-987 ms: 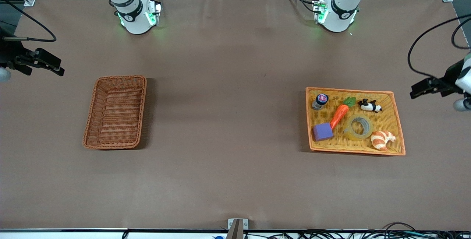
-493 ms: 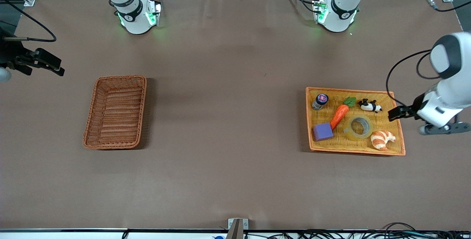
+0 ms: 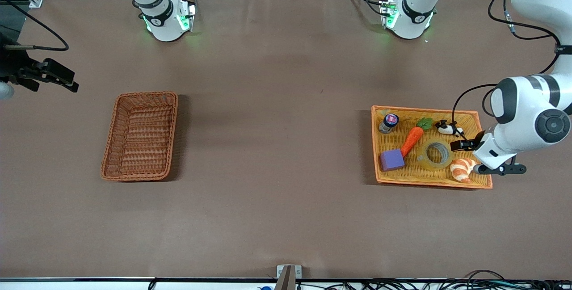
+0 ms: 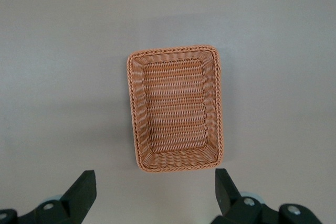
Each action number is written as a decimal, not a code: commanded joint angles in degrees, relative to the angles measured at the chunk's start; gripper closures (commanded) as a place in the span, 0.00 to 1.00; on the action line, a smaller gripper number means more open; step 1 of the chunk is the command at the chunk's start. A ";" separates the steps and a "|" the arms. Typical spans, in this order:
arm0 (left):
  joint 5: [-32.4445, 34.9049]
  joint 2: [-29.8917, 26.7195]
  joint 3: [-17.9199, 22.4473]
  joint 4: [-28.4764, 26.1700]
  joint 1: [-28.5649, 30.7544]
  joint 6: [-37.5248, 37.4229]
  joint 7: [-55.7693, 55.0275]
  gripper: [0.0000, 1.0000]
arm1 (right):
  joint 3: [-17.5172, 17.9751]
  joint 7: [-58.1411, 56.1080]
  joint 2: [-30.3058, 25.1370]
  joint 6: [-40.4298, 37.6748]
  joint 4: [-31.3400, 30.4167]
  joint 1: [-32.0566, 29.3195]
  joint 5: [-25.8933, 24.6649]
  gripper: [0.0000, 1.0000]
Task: Move tape to another basket
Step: 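Reach the left gripper into the orange tray and grasp the tape roll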
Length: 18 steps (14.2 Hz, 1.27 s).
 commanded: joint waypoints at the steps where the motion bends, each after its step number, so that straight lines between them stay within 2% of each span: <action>1: 1.09 1.44 -0.14 -0.68 -0.09 2.59 0.53 0.07 | 0.46 -0.58 -0.46 -0.12 -0.37 -0.70 0.98 0.00; 6: 1.09 3.29 -0.14 -4.72 0.00 9.18 0.53 0.09 | 0.46 -0.50 -0.38 -0.12 -0.37 -0.61 0.98 0.00; 11: 1.09 4.35 -0.14 -5.25 0.00 9.63 0.53 0.15 | 0.46 -0.58 -0.46 -0.12 -0.37 -0.61 0.98 0.00; 12: 1.09 4.35 -0.14 -5.25 0.00 9.63 0.62 0.26 | 0.46 -0.58 -0.38 -0.12 -0.37 -0.61 0.98 0.00; 15: 1.09 4.09 -0.05 -5.34 0.00 9.37 2.54 0.82 | 0.46 -0.58 -0.46 -0.12 -0.46 -0.61 0.98 0.00; 16: 1.09 3.91 -0.05 -5.34 0.00 9.19 3.60 0.89 | 0.46 -0.58 -0.38 -0.12 -0.46 -0.61 0.98 0.00; 18: 1.09 3.30 -0.05 -5.34 0.00 9.10 3.78 0.98 | 0.46 -0.58 -0.46 -0.21 -0.46 -0.61 0.98 0.00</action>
